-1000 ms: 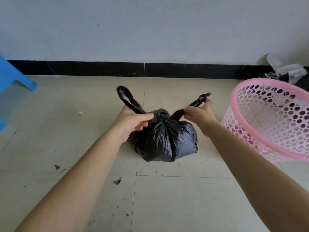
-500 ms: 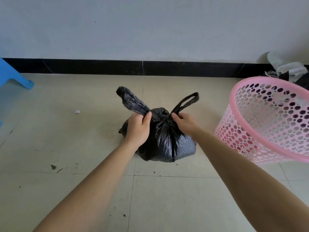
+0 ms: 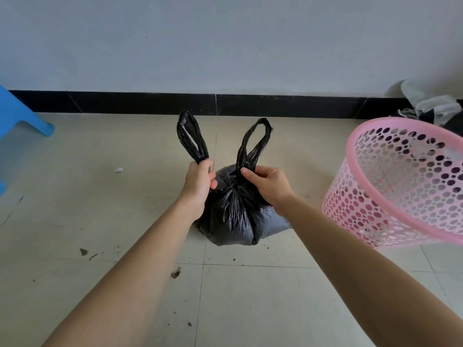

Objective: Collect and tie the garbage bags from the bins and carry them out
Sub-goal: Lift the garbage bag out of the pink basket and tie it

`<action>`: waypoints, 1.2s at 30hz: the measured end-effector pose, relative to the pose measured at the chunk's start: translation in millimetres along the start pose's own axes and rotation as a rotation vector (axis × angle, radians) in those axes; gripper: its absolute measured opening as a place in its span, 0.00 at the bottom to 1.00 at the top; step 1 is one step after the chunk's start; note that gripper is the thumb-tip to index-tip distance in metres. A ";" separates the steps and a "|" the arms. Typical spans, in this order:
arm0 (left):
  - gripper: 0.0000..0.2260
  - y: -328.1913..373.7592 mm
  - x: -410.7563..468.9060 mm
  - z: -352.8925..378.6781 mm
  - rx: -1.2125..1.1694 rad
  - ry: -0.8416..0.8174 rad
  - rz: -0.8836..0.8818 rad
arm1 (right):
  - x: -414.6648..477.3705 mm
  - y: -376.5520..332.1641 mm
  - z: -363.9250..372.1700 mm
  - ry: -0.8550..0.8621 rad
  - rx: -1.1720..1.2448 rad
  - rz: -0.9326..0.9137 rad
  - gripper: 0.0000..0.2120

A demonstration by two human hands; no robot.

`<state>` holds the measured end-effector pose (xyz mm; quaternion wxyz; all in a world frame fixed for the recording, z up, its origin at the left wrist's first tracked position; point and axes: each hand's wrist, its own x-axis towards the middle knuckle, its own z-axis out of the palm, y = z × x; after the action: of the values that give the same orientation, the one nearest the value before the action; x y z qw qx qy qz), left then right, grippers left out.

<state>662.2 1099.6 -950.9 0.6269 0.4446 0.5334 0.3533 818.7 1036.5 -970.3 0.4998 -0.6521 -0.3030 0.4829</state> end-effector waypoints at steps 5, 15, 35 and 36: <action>0.12 2.8 0.5 -17.0 0.068 -0.203 -0.127 | 4.8 1.9 -2.0 0.022 -0.622 -0.333 0.09; 0.11 7.9 -5.3 -21.2 0.260 -0.316 -0.083 | 8.9 -3.6 -0.4 -0.106 -1.261 -0.983 0.08; 0.17 11.6 2.4 -39.6 0.105 -0.588 -0.074 | -3.5 -36.3 -7.2 -0.247 -0.252 -0.029 0.35; 0.18 12.8 0.8 -38.9 0.130 -0.618 -0.067 | -3.5 -40.8 -5.7 -0.251 -0.197 -0.012 0.38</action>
<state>624.5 1111.9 -940.6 0.7408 0.5523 0.3534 0.1459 826.4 1044.3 -930.5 0.3945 -0.6307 -0.4129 0.5255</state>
